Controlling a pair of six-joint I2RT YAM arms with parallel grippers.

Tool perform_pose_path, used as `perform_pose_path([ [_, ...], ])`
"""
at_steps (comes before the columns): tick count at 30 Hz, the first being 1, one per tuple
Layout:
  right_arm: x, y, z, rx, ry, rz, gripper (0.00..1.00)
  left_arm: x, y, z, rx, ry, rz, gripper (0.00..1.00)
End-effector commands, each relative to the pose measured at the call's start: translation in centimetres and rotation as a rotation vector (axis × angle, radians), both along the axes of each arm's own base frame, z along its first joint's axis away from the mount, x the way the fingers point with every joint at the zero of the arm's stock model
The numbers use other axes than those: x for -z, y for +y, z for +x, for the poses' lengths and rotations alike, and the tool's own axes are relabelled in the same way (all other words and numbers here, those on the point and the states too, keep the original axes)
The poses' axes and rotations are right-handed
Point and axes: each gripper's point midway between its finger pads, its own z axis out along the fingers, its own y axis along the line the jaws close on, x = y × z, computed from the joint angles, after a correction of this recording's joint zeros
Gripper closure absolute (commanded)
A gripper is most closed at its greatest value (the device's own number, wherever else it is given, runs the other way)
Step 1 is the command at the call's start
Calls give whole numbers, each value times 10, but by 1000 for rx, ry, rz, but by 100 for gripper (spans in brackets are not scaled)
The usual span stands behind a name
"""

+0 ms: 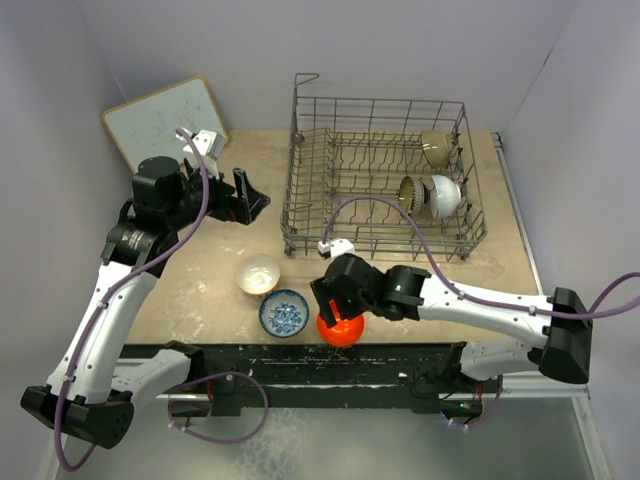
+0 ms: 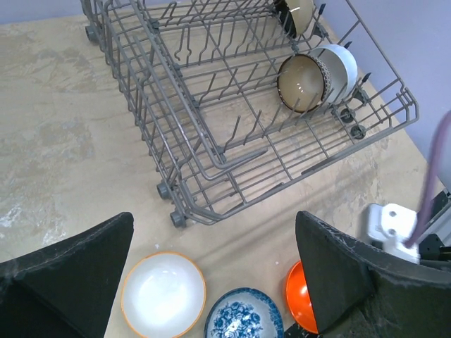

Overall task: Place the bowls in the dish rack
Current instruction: Pick up the bowl from the center of the board.

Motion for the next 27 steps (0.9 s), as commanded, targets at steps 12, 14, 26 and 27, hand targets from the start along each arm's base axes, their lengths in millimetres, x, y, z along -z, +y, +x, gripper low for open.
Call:
perform_pose_path([
  [12, 67, -50, -7, 345, 115, -160, 31, -42, 18, -26, -34, -116, 25, 1],
  [14, 76, -61, -11, 375, 129, -189, 34, -40, 19, -26, -34, -113, 27, 1],
  [26, 103, -67, -15, 429, 154, -190, 60, -28, 16, -24, -23, -88, 29, 1],
  [27, 105, -65, -15, 429, 156, -184, 72, -28, 16, -24, -23, -88, 29, 1],
])
